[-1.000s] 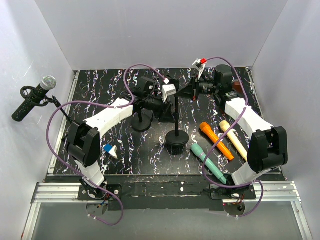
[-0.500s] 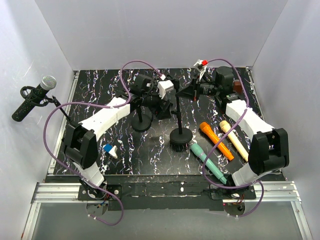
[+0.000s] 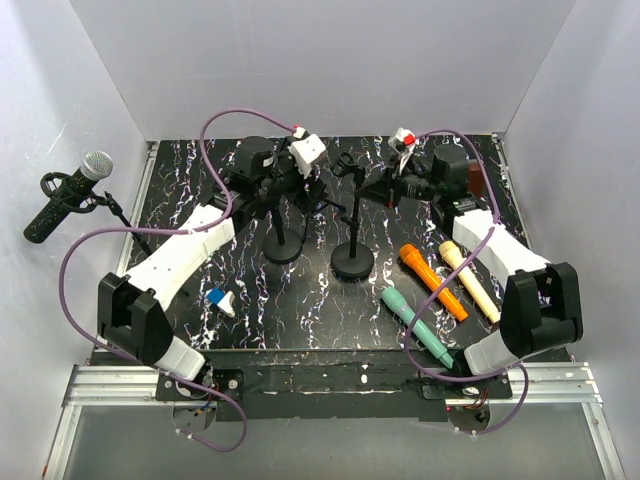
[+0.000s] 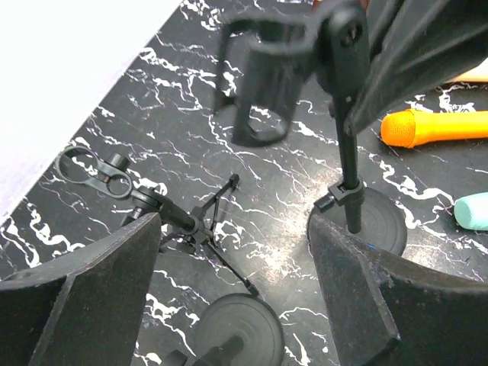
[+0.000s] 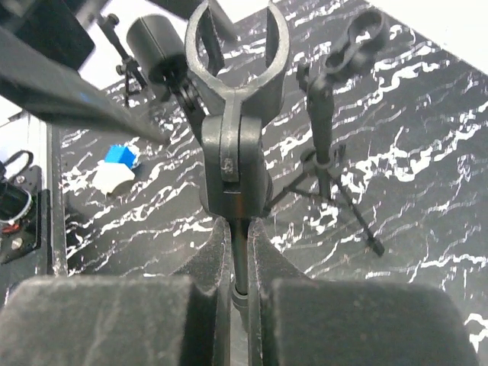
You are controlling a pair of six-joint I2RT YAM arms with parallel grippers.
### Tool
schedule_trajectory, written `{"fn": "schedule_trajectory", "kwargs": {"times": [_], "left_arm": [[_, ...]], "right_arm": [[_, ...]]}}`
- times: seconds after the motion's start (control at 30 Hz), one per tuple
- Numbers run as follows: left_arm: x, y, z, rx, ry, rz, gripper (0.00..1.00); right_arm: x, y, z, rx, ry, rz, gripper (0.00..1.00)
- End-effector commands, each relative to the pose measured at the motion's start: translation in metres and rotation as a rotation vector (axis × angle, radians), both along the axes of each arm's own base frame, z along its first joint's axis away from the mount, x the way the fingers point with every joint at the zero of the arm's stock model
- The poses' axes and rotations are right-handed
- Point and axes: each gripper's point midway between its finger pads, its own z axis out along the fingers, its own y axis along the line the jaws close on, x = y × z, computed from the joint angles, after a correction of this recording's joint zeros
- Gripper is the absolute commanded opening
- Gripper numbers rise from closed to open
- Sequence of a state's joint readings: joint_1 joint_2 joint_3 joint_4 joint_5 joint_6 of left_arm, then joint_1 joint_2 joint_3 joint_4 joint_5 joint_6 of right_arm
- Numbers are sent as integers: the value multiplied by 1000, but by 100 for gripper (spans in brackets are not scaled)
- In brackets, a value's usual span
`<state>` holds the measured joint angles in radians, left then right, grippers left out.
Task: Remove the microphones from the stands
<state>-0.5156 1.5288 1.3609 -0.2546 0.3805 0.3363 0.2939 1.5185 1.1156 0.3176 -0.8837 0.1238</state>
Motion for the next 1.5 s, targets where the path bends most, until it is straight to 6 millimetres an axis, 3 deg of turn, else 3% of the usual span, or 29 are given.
{"fn": "schedule_trajectory", "kwargs": {"times": [0.0, 0.13, 0.3, 0.43, 0.6, 0.73, 0.9, 1.0, 1.17, 1.33, 1.47], "left_arm": [[-11, 3, 36, -44, -103, -17, 78], [-21, 5, 49, -64, -114, -32, 78], [-40, -1, 51, -60, -81, -127, 79], [-51, -4, 50, -73, -61, -172, 79], [-57, -14, 58, -130, -48, -222, 79], [-64, -34, 65, -179, -17, -334, 77], [-59, -47, 68, -194, -8, -357, 76], [-48, -43, 75, -183, -43, -297, 76], [-32, -26, 99, -133, -149, -179, 78], [-35, -13, 127, -131, -206, -133, 82], [-41, 4, 138, -75, -275, -107, 84]], "right_arm": [[-17, -10, 15, -31, -127, -4, 5], [-43, -18, 3, -105, -85, 44, 44], [-74, -26, 6, -136, -61, 85, 74], [-79, -28, 19, -144, -51, 93, 79], [-63, -25, 34, -135, -38, 52, 79], [-48, -22, 46, -130, -39, 34, 77], [-46, -17, 47, -135, -34, 82, 75], [-53, -14, 32, -174, -14, 135, 76], [-65, -16, -15, -298, 64, 190, 78], [-58, -14, -41, -380, 60, 162, 78], [-54, -3, -55, -410, 59, 173, 75]]}}
